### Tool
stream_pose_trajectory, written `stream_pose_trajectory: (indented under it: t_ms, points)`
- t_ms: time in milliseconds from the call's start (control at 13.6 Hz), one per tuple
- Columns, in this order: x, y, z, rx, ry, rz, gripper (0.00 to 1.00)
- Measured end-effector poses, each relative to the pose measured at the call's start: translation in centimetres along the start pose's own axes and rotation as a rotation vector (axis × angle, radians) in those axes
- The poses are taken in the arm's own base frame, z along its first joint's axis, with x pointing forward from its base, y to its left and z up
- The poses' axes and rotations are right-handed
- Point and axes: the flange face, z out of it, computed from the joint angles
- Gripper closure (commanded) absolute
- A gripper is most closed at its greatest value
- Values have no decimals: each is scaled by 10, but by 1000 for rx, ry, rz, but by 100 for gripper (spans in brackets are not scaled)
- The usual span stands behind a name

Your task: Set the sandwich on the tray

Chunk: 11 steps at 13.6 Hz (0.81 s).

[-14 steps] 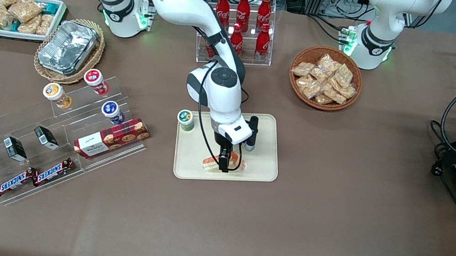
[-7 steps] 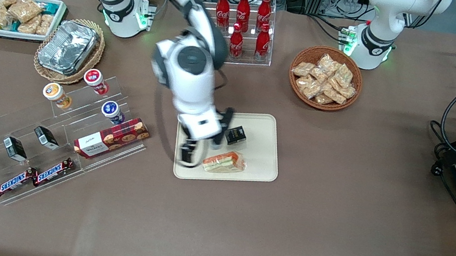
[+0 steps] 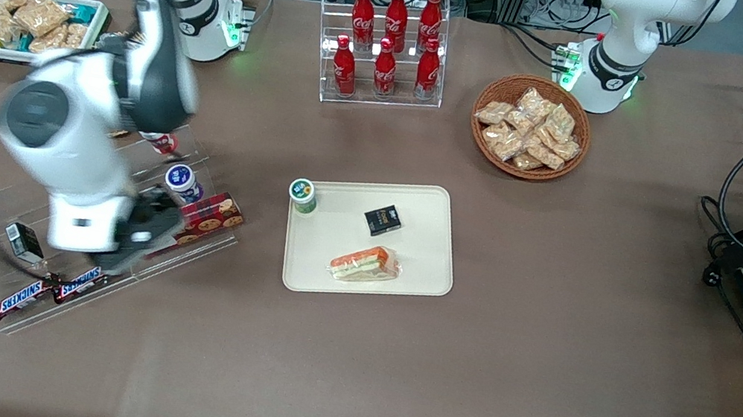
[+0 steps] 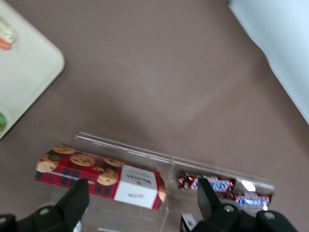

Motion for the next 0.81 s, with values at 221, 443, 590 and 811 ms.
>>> stream_pose_trajectory:
  t_ms: [221, 443, 590, 811]
  points:
    - [-56, 47, -22, 50, -26, 151, 0]
    - [-116, 85, -49, 86, -39, 358, 0]
    - [-159, 102, -70, 124, -51, 476, 0]
    - [-207, 108, -109, 162, -44, 688, 0]
